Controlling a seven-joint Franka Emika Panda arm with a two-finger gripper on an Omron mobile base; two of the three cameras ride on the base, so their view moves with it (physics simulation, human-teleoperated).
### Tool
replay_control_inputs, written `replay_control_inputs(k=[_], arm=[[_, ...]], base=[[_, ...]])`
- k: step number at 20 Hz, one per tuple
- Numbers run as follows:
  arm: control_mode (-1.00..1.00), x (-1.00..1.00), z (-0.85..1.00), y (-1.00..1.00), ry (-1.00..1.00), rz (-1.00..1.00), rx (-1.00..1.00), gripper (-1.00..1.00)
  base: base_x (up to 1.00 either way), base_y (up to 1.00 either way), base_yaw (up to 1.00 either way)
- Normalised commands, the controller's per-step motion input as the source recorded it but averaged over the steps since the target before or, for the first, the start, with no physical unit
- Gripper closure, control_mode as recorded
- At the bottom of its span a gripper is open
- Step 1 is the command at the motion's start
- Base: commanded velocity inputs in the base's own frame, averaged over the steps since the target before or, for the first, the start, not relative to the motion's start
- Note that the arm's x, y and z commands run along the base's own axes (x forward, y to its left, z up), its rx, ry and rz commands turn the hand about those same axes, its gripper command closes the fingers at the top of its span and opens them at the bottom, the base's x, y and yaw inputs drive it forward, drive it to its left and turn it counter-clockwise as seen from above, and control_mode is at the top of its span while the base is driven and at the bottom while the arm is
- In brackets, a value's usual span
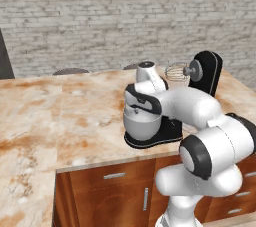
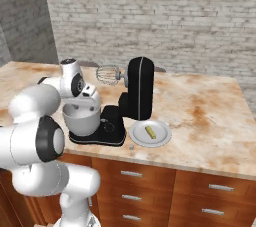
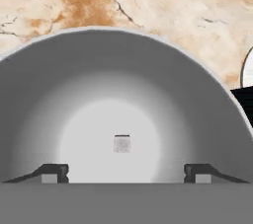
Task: Add butter and sugar cubes to the stand mixer bowl and then turn on the stand mixer to begin making frosting.
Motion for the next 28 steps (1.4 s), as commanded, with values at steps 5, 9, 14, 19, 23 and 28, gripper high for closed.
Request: replay_control_inputs(k=[5, 9, 14, 19, 23, 28], arm=[[-1.00, -0.63, 0.83, 0.00, -0.35, 0.00, 0.01, -1.00], [-1.00, -0.53, 0.99, -0.18, -0.26, 0.06, 0.04, -1.00], [-1.00, -0.63, 0.74, -0.66, -0.11, 0.13, 0.04, -1.00], [-1.00, -0.59, 0.28, -0.97, -0.03, 0.17, 0.10, -1.00], [-1.00, -0.47, 0.00, -0.96, -0.06, 0.17, 0.12, -1.00], [-1.00, -0.15, -0.08, -0.65, -0.06, 0.17, 0.10, -1.00]], base=[[0.00, 0.00, 0.00], [0.00, 0.00, 0.00], [0.00, 0.00, 0.00], [0.00, 0.00, 0.00], [0.00, 0.00, 0.00], [0.00, 0.00, 0.00]])
